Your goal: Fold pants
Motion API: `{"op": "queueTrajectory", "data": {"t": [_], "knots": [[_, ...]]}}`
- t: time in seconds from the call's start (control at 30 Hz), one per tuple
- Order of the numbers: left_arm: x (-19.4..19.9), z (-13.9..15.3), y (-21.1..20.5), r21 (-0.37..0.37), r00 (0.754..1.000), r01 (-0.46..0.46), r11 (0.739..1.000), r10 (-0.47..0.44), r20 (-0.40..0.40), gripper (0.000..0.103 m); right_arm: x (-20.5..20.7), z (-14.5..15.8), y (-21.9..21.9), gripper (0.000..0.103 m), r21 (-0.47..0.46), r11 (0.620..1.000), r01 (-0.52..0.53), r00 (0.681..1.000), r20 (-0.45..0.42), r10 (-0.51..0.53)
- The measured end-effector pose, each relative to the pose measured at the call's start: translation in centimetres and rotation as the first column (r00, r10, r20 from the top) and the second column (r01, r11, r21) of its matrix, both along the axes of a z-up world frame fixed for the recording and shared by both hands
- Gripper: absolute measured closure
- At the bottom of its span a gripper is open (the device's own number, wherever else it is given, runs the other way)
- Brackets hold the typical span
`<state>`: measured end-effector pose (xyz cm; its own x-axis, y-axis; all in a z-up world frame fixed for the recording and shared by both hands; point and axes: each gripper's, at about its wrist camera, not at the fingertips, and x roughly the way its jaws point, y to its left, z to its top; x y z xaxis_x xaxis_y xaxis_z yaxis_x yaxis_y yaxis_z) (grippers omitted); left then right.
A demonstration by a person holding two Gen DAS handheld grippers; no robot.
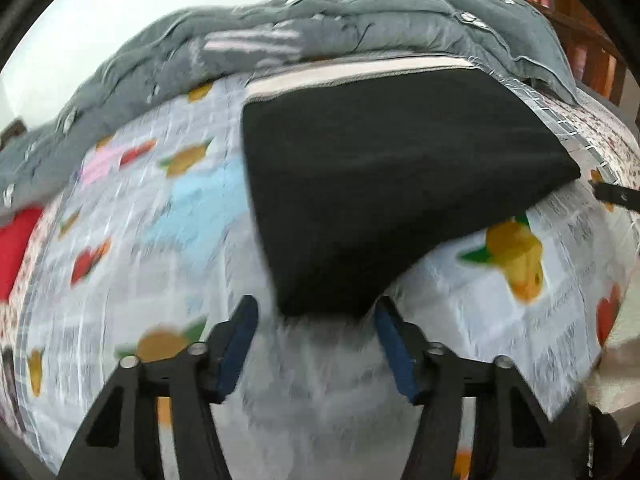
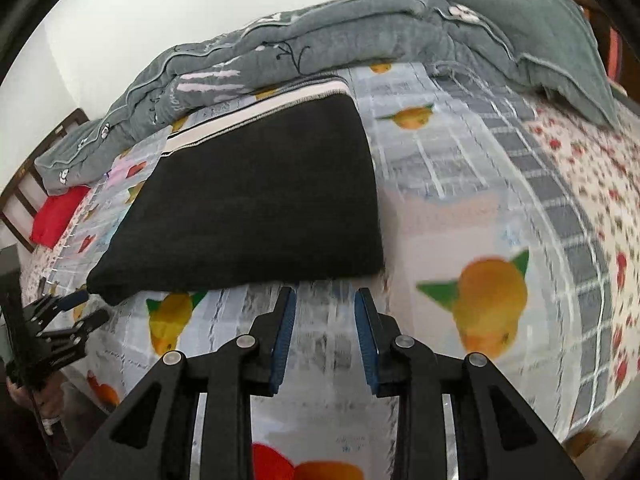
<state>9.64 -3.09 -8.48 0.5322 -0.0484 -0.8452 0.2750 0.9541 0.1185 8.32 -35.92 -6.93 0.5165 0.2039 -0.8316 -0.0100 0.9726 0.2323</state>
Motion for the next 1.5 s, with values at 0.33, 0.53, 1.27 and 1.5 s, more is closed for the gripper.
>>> {"op": "queueTrajectory", "data": {"t": [0.33,0.53,1.27,1.5], "knots": [[-1.4,-1.0,2.3,-0.189,0.989,-0.129,0.973,0.140,0.044,0.082,-2.5,-1.2,0.1,0.073,-0.035,0.999,-0.011,0.999,-0.032,0.010],[-3.8,1.4,4.6,-0.314,0.992,-0.118,0.942,0.125,0.002,0.076,-1.8,0.1,0.3,0.073,-0.034,0.999,-0.030,0.999,0.020,0.031],[1.5,0.5,0.3,-0.257,0.990,-0.135,0.957,0.119,-0.077,0.034,3.9,1.0,1.5,0.073,-0.067,0.997,-0.040,0.999,0.022,0.042],[1.9,0.8,1.2,-0.329,0.982,-0.181,0.927,0.153,-0.109,0.034,3.5,2.7,1.2,0.072,-0.074,0.997,-0.030,0.998,0.047,0.034]]}}
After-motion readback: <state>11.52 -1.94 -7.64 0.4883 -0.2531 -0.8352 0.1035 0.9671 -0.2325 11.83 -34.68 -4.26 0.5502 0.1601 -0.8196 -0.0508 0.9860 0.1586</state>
